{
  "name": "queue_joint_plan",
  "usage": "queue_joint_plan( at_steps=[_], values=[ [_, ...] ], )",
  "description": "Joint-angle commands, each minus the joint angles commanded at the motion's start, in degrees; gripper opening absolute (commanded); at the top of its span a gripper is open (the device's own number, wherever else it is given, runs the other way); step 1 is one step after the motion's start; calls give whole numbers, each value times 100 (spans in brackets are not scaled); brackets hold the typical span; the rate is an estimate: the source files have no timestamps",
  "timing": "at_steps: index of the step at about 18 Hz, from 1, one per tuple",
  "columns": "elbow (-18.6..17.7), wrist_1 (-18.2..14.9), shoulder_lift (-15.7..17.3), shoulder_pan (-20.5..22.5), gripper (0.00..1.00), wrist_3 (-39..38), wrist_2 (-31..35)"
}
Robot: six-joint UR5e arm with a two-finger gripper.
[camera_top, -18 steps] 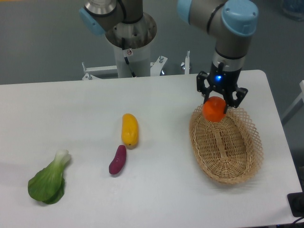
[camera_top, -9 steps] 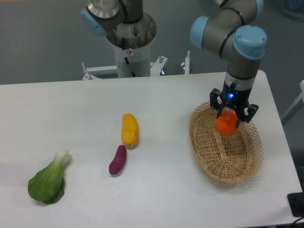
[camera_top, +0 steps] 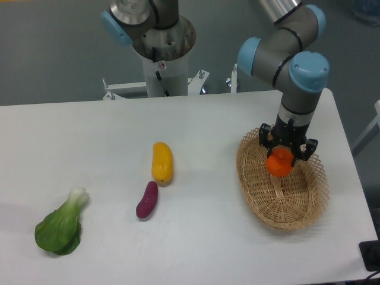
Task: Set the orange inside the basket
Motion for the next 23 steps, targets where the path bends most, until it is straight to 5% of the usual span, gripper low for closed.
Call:
queue_joint_plan(
  at_steps=[3,10,23],
  values=[
    [0,0,0,0,53,0,0],
    [61,0,52,35,100,62,-17],
    [456,-70,281,123,100,219,220]
  ],
)
